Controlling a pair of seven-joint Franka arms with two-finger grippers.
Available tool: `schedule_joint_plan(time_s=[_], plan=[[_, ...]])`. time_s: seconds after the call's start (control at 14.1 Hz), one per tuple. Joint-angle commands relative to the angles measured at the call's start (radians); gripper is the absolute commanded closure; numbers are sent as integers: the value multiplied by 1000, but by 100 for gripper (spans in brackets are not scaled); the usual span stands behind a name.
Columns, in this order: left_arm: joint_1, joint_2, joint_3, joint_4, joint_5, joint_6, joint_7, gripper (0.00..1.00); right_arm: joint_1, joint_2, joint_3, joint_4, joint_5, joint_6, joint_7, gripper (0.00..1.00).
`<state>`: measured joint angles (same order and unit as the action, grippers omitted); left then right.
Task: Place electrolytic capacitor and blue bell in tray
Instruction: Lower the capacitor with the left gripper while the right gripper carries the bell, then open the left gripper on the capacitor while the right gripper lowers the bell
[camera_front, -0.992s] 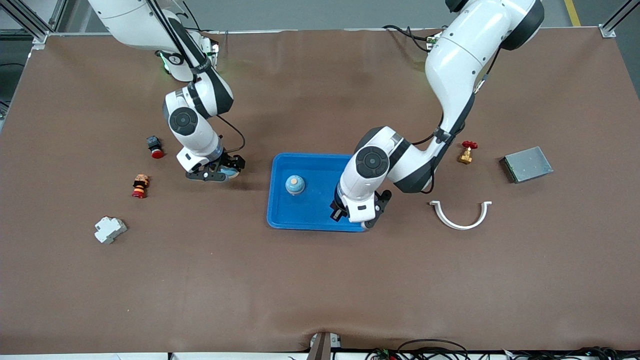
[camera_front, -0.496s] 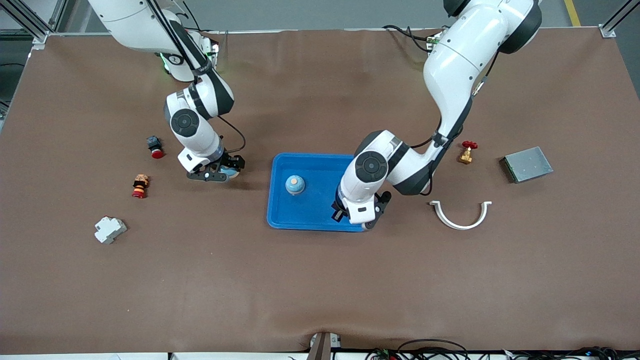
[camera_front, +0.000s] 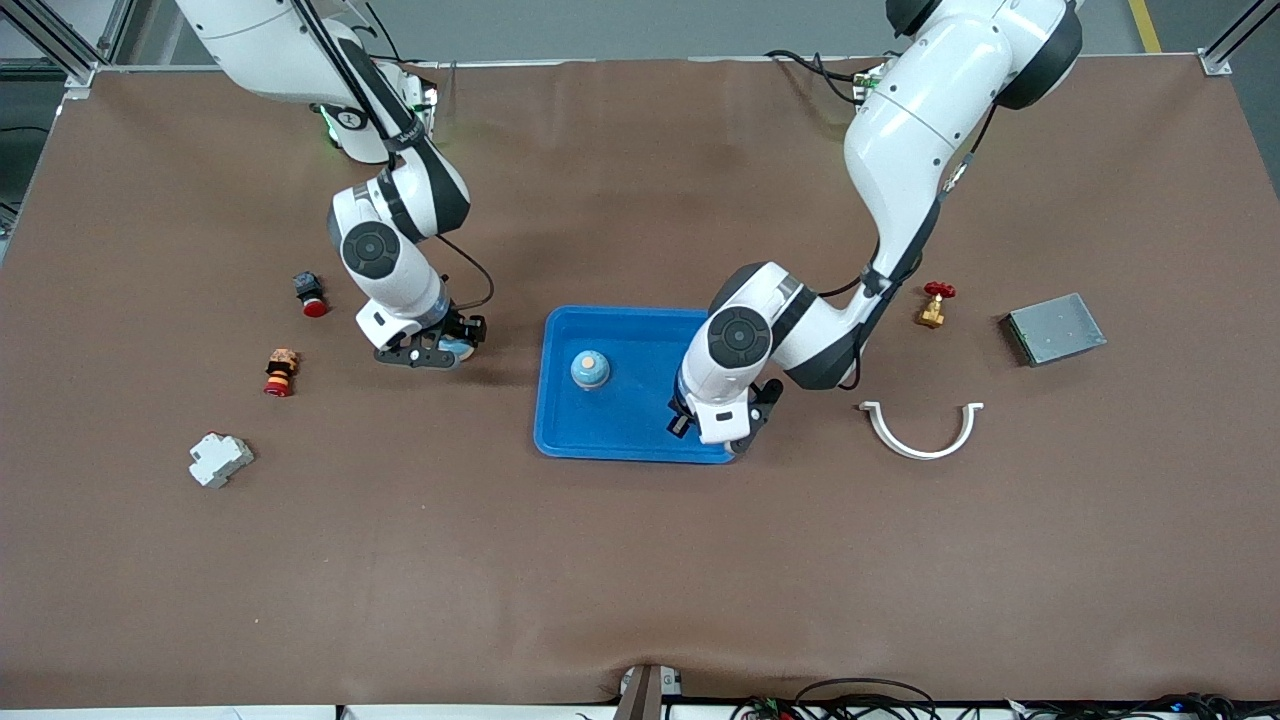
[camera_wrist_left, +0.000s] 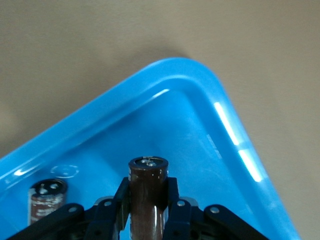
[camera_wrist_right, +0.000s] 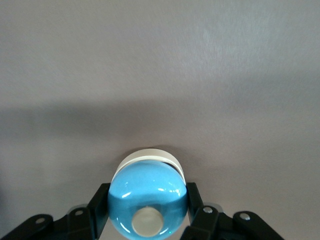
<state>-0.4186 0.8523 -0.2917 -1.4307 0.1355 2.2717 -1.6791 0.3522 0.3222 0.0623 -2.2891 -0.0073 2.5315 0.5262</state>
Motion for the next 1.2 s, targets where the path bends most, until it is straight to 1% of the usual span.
schedule_joint_plan(time_s=[0.0,0.07,0.21,0.28,0.5,0.64,0.71,0.99,1.13], plan=[[-5,-12,11,-5,9,-52,-22,98,23,5,11,214,7,-219,86,100],[-3,-15,11,-10,9,-60,-21,98,33,27,11,279,23,-259,101,100],[-2,-15,11,-13,9,-61,-21,98,43,75,10,376,85,-276,106,100],[0,-15,11,-16,9,-63,-21,98,53,106,10,425,99,-277,119,100],[0,-15,16,-22,9,-67,-21,97,88,220,8,595,96,-331,217,100],[-3,-15,19,-22,9,-67,-21,97,120,303,4,710,79,-373,286,100],[-3,-13,19,-22,9,-67,-21,97,125,333,4,750,78,-381,304,100],[-5,-12,19,-22,10,-67,-14,94,160,419,-2,835,73,-378,345,100],[-5,-12,19,-19,10,-66,-17,94,169,454,-1,867,24,-379,389,100]])
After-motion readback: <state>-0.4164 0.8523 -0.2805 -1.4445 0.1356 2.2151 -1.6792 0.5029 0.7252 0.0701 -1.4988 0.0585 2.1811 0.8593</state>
